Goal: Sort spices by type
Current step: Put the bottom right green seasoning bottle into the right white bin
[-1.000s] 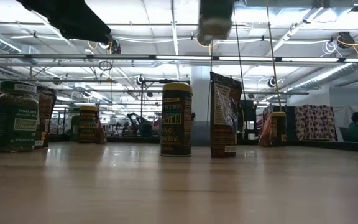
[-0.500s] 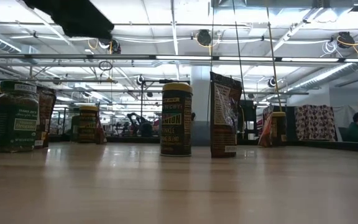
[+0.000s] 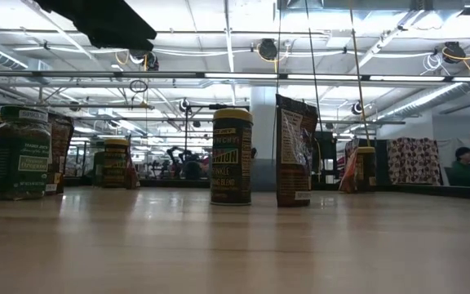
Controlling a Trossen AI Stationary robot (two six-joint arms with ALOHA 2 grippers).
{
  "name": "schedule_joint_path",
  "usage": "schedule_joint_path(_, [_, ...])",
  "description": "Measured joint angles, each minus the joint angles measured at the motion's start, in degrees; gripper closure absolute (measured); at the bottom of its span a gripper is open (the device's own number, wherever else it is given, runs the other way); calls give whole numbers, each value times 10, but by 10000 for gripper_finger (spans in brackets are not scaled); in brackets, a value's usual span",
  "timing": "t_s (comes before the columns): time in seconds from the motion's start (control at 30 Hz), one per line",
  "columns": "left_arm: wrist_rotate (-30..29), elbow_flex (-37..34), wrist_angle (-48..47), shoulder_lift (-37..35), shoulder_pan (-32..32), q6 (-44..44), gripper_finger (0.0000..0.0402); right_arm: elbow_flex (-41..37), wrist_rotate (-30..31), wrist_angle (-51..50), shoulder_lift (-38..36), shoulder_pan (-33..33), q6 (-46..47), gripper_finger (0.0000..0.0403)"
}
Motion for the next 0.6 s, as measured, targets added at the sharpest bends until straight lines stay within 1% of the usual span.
schedule_joint_path(0.1, [0,0,12,0,0,0,125,0,-8,-6,11,7,-1,208])
schedule_joint_path(0.3, [0,0,49,0,2,1,125,-8,6,1,19,27,-3,207])
schedule_joint_path(0.43, [0,0,58,0,2,0,125,-54,7,17,5,38,9,207])
schedule_joint_path(0.6, [0,0,65,0,2,0,125,-135,3,86,-20,38,-6,207])
